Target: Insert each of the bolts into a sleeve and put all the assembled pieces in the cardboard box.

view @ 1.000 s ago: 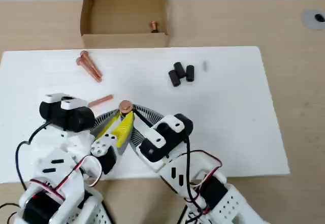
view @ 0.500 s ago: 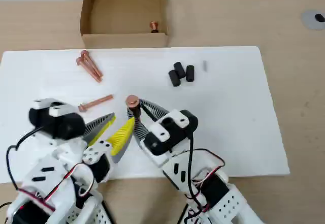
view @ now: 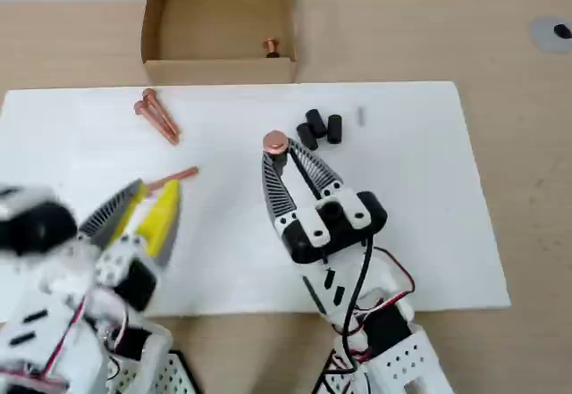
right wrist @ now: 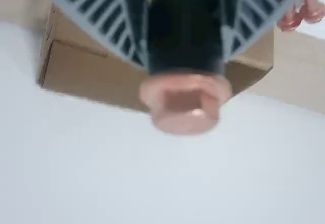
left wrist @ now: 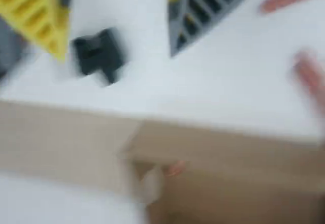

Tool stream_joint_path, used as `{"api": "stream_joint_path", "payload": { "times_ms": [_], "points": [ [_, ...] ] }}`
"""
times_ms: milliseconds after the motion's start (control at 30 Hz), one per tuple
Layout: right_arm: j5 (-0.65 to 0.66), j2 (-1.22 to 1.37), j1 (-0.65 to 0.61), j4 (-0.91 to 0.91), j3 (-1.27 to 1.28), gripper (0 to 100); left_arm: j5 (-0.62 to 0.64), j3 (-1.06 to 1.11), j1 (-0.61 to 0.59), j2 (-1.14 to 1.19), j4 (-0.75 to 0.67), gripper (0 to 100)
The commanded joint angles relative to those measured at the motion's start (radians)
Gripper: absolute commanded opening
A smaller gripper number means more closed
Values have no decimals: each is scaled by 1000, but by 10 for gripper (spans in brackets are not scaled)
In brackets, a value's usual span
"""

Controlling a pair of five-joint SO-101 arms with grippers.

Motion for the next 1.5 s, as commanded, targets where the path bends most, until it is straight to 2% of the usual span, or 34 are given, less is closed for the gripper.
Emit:
{"api": "stream_joint_path", "payload": {
  "times_ms": [0, 67, 133, 267, 367, 667, 867, 1167, 1467],
  "points": [
    [29, 47, 21, -35, -182, 9, -9, -66, -71, 157, 9, 91],
    [20, 148, 47, -38, -282, 9, -20, -89, -84, 217, 5, 62],
    [-8, 289, 71, -40, -400, 9, -84, -95, -78, 248, 3, 44],
    [-126, 618, 136, -40, -673, 9, -207, -92, -86, 251, 0, 6],
    [-169, 842, 143, -40, -865, 9, -235, -77, -87, 249, 2, 6],
    [-167, 1343, 145, -41, -1277, 9, -239, 100, -87, 249, -6, 6],
    [-163, 1667, 174, -157, -1504, 9, -385, 258, -103, 249, -38, 6],
    [-164, 2178, 211, -153, -1951, 9, -388, 402, -328, 249, -241, 6],
    [-163, 2644, 237, -32, -2431, 9, -390, 500, -348, 249, -313, 6]
  ]
}}
